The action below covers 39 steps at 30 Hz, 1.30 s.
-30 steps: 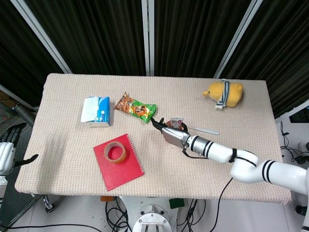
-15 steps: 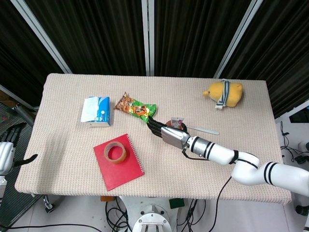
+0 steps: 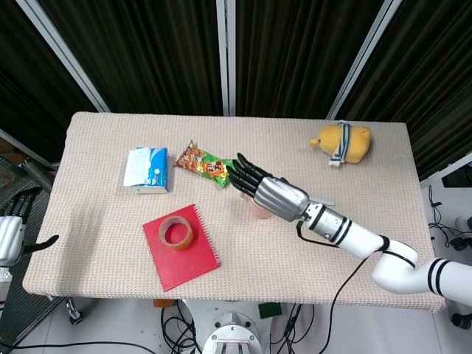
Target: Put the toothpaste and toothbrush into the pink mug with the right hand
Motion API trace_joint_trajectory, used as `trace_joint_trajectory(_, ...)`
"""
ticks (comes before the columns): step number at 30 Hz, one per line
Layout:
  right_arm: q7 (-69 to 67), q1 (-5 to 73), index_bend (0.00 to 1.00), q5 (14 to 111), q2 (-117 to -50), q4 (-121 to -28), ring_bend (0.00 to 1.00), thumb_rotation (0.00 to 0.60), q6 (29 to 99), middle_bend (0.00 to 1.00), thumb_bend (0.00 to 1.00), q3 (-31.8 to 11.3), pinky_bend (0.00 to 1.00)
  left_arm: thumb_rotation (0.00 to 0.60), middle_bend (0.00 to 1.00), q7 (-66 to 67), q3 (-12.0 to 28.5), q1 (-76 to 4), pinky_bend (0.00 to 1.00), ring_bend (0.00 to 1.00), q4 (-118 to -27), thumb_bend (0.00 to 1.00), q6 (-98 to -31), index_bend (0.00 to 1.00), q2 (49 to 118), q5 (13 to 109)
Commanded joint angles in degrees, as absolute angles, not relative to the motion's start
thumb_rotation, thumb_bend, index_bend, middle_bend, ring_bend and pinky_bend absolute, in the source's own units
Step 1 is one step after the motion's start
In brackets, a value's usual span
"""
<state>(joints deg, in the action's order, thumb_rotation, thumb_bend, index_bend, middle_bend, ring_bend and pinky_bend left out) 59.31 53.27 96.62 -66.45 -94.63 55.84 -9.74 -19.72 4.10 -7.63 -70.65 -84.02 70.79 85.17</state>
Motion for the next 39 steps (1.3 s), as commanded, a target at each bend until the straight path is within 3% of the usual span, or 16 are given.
trace_joint_trajectory(1,53.6,47.8,0.00,90.4,-67.0,-95.1,0.00,0.600,62.4,0.05,0.25,-11.6,0.00,0.594,0.11,-19.4,4.2,-7.7,0.22,0.10,-71.0,0.08,-84.2,0.10,70.7,85.3)
trace_joint_trajectory(7,46.5,41.8,0.03,72.7,-69.1,-97.4,0.00,0.600,64.0,0.12,0.25,-13.7,0.00,0.595,0.11,-18.6,4.0,-8.0,0.22,0.10,-71.4,0.08,-83.8,0.10,70.9,85.5)
trace_joint_trajectory(14,40.1,39.5,0.18,63.5,-70.3,-98.9,0.01,0.600,62.4,0.29,0.33,-13.2,0.00,0.591,0.11,-17.9,3.8,-8.4,0.22,0.10,-71.4,0.08,-83.2,0.10,71.0,85.7)
trace_joint_trajectory(16,40.3,39.4,0.23,60.1,-70.5,-100.1,0.05,0.600,61.4,0.33,0.33,-12.7,0.00,0.591,0.11,-17.9,3.8,-8.5,0.22,0.10,-71.5,0.08,-83.3,0.10,71.0,85.8)
trace_joint_trajectory(20,42.9,39.7,0.33,51.9,-71.9,-101.4,0.26,0.600,61.3,0.43,0.34,-12.1,0.00,0.588,0.11,-17.8,3.8,-8.6,0.22,0.10,-71.6,0.08,-83.1,0.10,71.0,85.8)
trace_joint_trajectory(24,45.9,41.0,0.37,45.3,-75.1,-99.4,0.31,0.600,62.1,0.46,0.37,-11.5,0.04,0.591,0.11,-17.6,3.6,-8.7,0.22,0.10,-71.5,0.08,-82.9,0.10,71.2,85.8)
trace_joint_trajectory(30,49.2,44.1,0.41,34.8,-78.0,-98.0,0.31,0.600,60.4,0.46,0.46,-11.4,0.08,0.593,0.11,-18.4,3.8,-8.5,0.22,0.10,-71.2,0.07,-82.9,0.10,71.2,85.3)
trace_joint_trajectory(39,53.3,47.5,0.48,30.7,-83.0,-91.9,0.27,0.600,59.8,0.45,0.48,-8.1,0.07,0.599,0.11,-18.1,3.7,-8.4,0.22,0.10,-70.0,0.08,-82.8,0.10,71.9,85.0)
